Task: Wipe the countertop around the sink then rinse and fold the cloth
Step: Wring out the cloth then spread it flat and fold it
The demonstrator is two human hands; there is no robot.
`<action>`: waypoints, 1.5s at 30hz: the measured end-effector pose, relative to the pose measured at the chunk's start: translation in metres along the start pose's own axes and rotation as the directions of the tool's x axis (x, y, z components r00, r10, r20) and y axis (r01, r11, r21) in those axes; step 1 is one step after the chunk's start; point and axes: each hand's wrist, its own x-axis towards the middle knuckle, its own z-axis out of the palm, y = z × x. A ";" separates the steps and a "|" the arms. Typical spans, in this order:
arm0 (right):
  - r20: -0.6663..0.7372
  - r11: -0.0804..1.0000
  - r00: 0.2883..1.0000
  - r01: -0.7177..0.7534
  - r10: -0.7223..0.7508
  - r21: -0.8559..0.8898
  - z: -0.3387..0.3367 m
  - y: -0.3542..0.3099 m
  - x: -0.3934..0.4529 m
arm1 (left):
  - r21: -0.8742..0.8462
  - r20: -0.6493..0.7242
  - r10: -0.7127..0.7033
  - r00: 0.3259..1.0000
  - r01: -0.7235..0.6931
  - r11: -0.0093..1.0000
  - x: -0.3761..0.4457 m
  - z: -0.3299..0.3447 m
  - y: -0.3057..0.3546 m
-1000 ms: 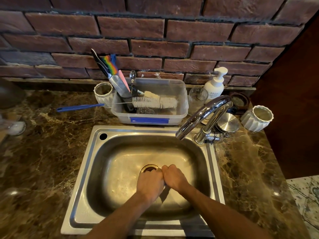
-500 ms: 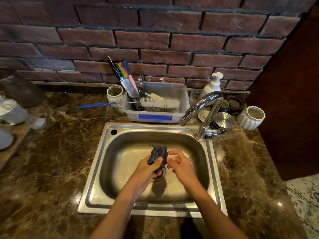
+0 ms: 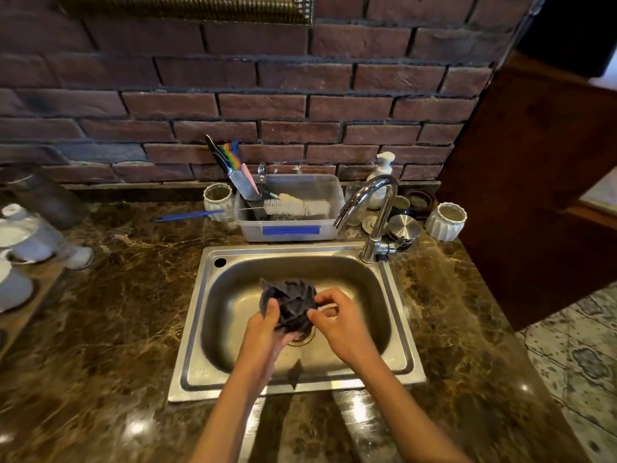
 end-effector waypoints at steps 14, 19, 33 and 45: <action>-0.063 0.924 0.964 0.229 -0.260 -0.306 -0.117 0.015 -0.049 | 0.581 0.070 0.093 0.993 -0.116 0.805 -0.032 0.124 -0.001; -0.046 0.821 0.880 0.420 -0.472 -0.388 -0.190 0.029 -0.056 | 0.666 0.174 0.071 0.982 -0.170 0.726 -0.048 0.195 -0.018; 0.140 0.940 0.946 0.258 -0.293 0.223 -0.308 0.036 -0.071 | 0.642 0.249 0.131 0.960 -0.265 0.719 -0.073 0.300 -0.035; 0.154 0.797 0.977 0.025 -0.147 0.603 -0.339 0.041 -0.079 | 0.813 0.433 -0.011 0.901 -0.385 0.437 -0.067 0.242 -0.067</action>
